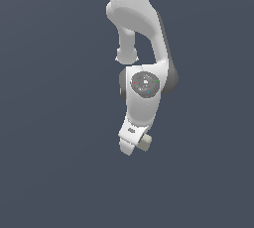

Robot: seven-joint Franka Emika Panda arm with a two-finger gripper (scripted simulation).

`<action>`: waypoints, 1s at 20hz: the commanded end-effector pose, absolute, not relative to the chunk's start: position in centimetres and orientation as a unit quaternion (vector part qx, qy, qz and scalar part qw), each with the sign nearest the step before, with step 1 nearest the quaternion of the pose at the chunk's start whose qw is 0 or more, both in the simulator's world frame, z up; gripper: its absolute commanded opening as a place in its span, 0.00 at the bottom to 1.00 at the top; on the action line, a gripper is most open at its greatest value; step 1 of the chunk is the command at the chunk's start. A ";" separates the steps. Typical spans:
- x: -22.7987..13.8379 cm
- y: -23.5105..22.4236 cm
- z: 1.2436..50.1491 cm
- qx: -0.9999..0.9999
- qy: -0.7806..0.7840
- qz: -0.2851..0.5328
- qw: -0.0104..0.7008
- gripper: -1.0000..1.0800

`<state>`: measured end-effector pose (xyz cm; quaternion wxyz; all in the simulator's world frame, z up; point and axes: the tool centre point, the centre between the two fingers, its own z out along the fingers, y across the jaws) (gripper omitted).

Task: Pick up the object and move it to a goal position.

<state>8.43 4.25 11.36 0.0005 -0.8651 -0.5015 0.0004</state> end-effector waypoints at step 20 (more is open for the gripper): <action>14.0 -2.5 16.0 -0.865 -0.501 0.000 0.000 0.00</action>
